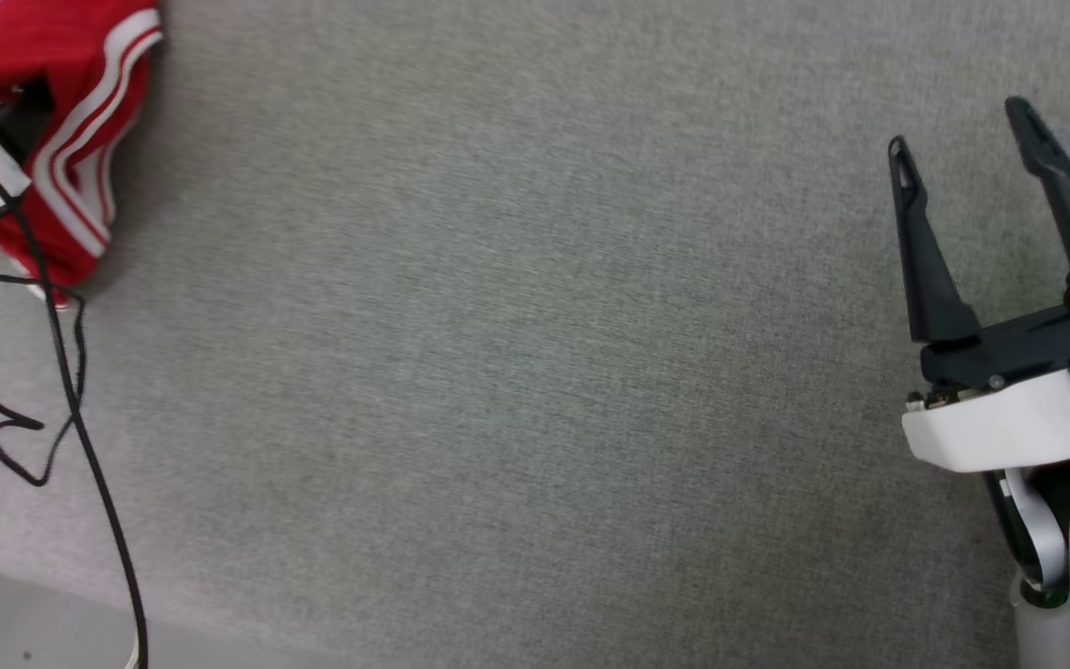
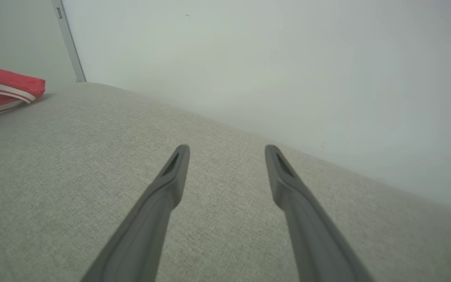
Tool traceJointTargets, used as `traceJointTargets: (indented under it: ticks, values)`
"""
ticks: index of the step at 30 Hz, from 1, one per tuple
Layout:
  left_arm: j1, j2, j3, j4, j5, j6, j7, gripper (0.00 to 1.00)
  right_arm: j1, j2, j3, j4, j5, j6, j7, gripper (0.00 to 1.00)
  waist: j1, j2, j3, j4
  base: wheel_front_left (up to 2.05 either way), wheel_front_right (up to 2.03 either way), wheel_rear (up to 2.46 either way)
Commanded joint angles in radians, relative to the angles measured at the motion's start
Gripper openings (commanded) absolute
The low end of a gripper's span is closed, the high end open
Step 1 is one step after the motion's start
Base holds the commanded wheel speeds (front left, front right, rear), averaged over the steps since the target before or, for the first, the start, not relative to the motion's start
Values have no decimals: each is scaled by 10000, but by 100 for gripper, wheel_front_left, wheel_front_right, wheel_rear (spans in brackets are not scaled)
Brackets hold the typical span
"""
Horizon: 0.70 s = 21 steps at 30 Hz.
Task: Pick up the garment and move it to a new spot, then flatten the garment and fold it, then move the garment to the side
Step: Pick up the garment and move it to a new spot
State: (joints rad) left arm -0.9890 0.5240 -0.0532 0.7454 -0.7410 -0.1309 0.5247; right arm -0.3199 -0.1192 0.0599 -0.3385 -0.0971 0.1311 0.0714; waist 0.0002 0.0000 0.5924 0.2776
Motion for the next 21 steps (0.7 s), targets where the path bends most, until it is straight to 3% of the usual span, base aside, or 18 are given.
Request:
traceJointTargets:
  ticks: [1, 9, 10, 12, 17, 21]
  values:
    - [-115, 87, -7, 98, -39, 6, 147, 100, -210, 7, 5, -77, -9, -7, 1, 100, -2, 0, 558, -342, 0, 0, 0]
    - [278, 484, 112, 1237, -469, 247, 1565, 100, -444, 38, 78, -399, -75, -7, 30, 100, -2, 0, 994, -569, 0, 0, 0]
    - [368, 459, 124, 1390, -529, 288, 1709, 86, -457, 52, 77, -433, -65, -7, 35, 100, -2, 0, 1004, -582, 0, 0, 0]
    - [460, 414, 133, 1575, -620, 304, 1838, 0, -477, 71, 69, -477, -56, -7, 12, 100, -2, 0, 1000, -607, 0, 0, 0]
    - [460, 549, 136, 1764, -499, 221, 1140, 0, -499, 116, 49, -438, 30, -7, -124, 100, -2, 0, 839, -652, 0, 0, 0]
    - [205, 868, 118, 1813, -254, 131, -6, 0, -422, 219, 19, -167, 161, -7, -331, 100, -2, 0, 405, -697, 0, 0, 0]
